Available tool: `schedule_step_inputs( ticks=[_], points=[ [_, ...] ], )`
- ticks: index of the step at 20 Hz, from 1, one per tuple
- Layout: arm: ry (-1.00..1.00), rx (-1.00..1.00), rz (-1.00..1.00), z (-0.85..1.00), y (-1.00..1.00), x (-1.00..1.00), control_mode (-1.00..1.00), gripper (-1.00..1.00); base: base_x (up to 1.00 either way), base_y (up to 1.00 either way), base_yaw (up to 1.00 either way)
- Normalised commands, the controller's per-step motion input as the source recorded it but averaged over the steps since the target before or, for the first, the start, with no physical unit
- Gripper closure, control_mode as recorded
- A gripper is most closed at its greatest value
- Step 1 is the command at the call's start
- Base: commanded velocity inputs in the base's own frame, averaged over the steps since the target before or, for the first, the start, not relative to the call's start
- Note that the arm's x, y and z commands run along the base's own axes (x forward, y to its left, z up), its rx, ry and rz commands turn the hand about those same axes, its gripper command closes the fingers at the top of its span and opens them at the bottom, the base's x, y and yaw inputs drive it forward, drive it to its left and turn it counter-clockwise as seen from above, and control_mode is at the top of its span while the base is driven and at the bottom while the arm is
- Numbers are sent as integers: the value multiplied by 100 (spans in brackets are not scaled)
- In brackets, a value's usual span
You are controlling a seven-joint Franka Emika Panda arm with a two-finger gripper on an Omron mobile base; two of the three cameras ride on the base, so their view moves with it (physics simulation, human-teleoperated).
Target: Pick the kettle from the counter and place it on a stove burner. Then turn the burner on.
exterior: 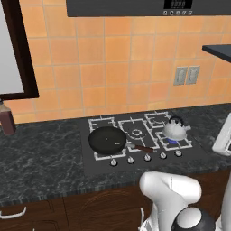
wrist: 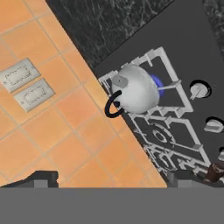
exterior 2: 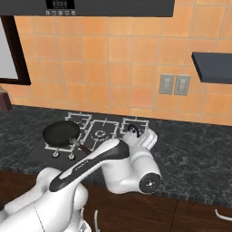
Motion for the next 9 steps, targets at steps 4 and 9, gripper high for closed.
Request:
schedule_step_inputs(
  ticks=[4,9],
  points=[
    [0,1,0,0,0,0,-100,-100,0,0,0],
    [4,-22,16,-30,66,3,-100,-100,0,0,0]
  ],
)
